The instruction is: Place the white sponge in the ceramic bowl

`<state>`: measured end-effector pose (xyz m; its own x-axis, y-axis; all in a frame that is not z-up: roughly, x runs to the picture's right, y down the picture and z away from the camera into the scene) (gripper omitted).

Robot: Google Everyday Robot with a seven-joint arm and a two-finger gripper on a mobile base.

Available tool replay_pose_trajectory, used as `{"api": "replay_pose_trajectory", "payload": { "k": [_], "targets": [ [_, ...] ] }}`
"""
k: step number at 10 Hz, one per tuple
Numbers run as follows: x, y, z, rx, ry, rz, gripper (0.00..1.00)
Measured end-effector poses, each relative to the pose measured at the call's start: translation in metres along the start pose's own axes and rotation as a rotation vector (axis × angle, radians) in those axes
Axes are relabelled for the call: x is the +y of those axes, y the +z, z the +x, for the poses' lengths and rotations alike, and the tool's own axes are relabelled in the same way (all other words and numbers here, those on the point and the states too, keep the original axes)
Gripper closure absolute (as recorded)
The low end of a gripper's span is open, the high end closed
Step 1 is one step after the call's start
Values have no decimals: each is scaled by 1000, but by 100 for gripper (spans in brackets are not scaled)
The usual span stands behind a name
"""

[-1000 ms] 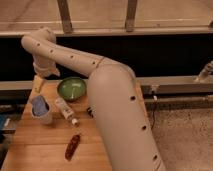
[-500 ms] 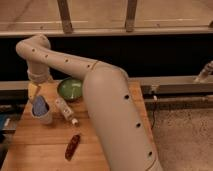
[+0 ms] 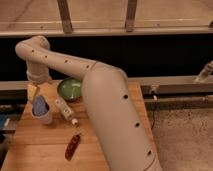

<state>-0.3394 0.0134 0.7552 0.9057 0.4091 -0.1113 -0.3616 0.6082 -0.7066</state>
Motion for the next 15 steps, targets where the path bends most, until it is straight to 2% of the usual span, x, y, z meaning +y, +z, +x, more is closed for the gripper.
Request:
{"api": "replay_pose_trajectory", "payload": {
  "k": [3,7,12,13,15],
  "targets": [
    [2,12,-12,7,-24,-17,20],
    [3,22,-12,26,-21,-34,20],
    [4,50,-7,48,-2,-77,22],
    [4,53,-6,54,1,-79,28],
    [9,55,-8,68,-6,-72,51]
  ]
}}
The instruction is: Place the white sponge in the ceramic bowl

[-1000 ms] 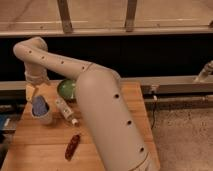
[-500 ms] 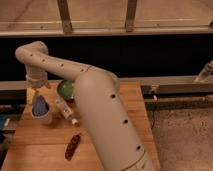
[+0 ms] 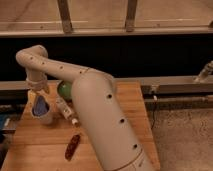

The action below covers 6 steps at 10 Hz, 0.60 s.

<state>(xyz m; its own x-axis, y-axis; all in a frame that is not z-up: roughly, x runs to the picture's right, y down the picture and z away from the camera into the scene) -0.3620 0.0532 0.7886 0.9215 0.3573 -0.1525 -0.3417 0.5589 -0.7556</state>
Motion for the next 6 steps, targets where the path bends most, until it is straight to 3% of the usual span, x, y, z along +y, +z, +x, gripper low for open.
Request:
{"api": "replay_pose_trajectory", "payload": {
  "k": [5,6],
  "targets": [
    [0,-3,1,15,-6,15,97],
    [1,-5,0,11,-10,19,98]
  ]
}}
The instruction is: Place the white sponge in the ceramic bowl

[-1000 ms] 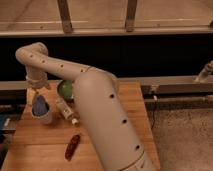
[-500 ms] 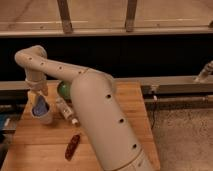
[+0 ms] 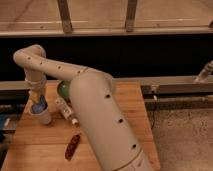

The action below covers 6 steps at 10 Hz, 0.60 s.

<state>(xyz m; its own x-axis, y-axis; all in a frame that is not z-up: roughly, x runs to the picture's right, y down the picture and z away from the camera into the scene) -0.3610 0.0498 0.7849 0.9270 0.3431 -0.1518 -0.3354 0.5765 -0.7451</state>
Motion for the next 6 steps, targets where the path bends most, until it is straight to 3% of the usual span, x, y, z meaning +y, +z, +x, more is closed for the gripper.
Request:
{"api": "replay_pose_trajectory", "payload": {
  "k": [3,6],
  "targets": [
    [2,-13,-1,-19,-13,22,98],
    [6,-41,0,-52,-18,70,98]
  ]
}}
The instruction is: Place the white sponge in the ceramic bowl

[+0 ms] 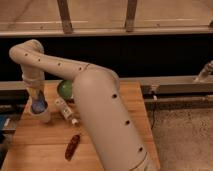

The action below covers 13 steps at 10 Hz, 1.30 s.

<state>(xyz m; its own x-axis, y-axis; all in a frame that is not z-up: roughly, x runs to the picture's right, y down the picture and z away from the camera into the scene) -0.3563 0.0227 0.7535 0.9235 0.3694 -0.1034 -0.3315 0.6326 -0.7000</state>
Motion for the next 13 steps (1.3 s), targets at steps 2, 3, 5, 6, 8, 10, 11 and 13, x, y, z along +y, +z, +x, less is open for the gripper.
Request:
{"api": "replay_pose_trajectory", "payload": {
  "k": [2,3,5,6,8,10,11,13],
  "targets": [
    [-2,-22,3,-27,8,37,98],
    [-10,-33,6,-49,22,48,98],
    [-29,-46,13,-85,38,49,98],
    [-41,-54,17,-102,54,51,98],
    [-61,-69,23,-122,84,55,98],
    [-87,-80,35,-136,123,57,98],
    [-93,-82,39,-140,137,55,98],
    [-108,-82,53,-159,179,45,98]
  ]
}}
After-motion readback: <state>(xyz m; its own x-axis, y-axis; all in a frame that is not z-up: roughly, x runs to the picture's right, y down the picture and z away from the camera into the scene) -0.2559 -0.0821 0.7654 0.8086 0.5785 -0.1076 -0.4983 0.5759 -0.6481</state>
